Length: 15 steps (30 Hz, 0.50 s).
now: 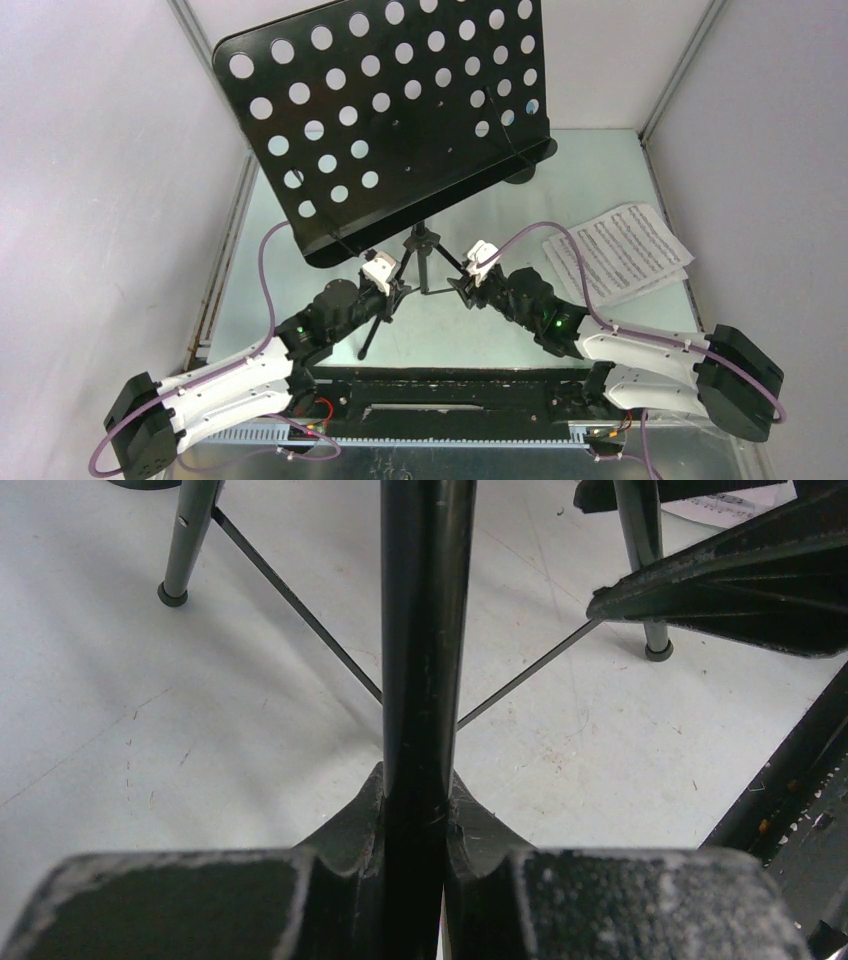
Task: Pack up the instrument practice props
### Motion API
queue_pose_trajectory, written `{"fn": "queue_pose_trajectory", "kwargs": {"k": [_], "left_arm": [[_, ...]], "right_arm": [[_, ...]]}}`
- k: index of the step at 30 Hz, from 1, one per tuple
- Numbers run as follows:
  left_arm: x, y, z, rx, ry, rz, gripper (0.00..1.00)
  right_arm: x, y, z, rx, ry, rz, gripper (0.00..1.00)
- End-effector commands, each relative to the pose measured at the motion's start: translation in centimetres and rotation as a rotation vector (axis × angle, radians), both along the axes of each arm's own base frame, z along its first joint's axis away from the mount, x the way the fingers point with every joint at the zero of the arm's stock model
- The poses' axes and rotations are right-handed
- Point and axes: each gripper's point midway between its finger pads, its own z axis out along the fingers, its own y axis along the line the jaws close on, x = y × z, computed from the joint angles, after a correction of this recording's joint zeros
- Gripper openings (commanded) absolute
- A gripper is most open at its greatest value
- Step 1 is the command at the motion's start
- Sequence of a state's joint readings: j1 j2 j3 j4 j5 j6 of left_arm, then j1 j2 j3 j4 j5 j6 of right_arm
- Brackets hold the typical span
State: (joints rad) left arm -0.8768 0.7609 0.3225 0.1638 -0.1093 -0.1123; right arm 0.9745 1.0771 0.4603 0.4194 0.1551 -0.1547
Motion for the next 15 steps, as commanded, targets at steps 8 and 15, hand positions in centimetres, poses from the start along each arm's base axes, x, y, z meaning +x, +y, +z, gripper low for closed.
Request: {"fn": "queue_pose_trajectory", "kwargs": {"k": [8, 15], "left_arm": [[0.6, -2.4, 5.8, -0.15, -0.109, -0.053, 0.0], [0.6, -3.5, 8.5, -0.214, -0.147, -0.083, 0.0]], "right_arm": [[-0.7, 3.3, 7.9, 0.201, -0.214, 0.078, 0.12], [-3.7, 5.3, 12.0, 0.353, -0.301, 0.104, 0.0]]}}
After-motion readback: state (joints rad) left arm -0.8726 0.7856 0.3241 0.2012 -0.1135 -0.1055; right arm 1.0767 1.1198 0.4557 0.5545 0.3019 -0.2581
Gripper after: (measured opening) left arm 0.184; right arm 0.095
